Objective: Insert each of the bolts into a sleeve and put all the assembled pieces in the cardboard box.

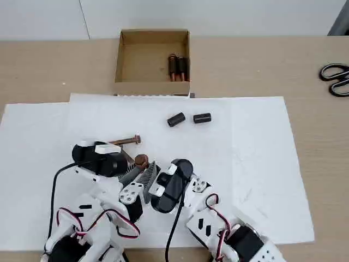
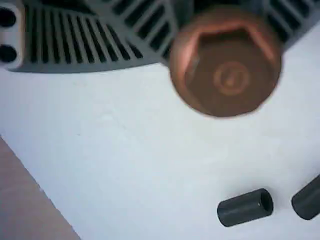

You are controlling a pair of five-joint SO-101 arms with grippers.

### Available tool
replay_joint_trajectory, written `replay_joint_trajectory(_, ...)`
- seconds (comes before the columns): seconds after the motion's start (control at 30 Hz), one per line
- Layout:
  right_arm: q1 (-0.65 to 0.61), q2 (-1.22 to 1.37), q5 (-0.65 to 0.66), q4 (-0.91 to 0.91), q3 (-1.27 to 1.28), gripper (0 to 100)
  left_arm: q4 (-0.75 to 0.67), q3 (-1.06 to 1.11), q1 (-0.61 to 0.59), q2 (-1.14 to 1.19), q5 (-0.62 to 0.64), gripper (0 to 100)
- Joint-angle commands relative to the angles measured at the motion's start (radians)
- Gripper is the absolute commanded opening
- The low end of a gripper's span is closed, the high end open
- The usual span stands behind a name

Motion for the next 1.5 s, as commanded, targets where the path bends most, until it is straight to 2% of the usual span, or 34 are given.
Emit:
replay_joint_trajectory(0.0, 0.01, -0.01, 0.011, -0.053, -0.086, 0.2, -0.002, 0.03, -0.009, 0.008, -0.02, 1)
replay_joint_trajectory(0.17, 0.01, -0.004, 0.009, -0.053, -0.084, 0.2, -0.015, 0.013, -0.087, 0.006, -0.02, 2)
replay_joint_trajectory(0.33, 0.01, -0.01, 0.011, -0.061, -0.055, 0.2, -0.008, 0.002, -0.104, 0.008, -0.02, 14)
replay_joint_trajectory(0.4, 0.01, -0.01, 0.009, -0.061, -0.055, 0.2, -0.006, 0.002, -0.104, 0.008, -0.02, 16)
replay_joint_trajectory(1.23, 0.01, -0.01, 0.012, -0.061, -0.012, 0.2, -0.012, -0.124, -0.104, 0.008, -0.018, 16)
replay_joint_trajectory(1.3, 0.012, -0.01, 0.012, -0.061, -0.012, 0.2, -0.009, -0.124, -0.106, 0.005, -0.02, 12)
replay_joint_trajectory(1.4, 0.015, -0.01, 0.012, -0.061, -0.015, 0.2, -0.023, -0.124, -0.143, 0.003, -0.029, 0)
replay_joint_trajectory(1.47, 0.016, -0.01, 0.009, -0.059, -0.017, 0.2, -0.037, -0.114, -0.196, 0.005, -0.086, 1)
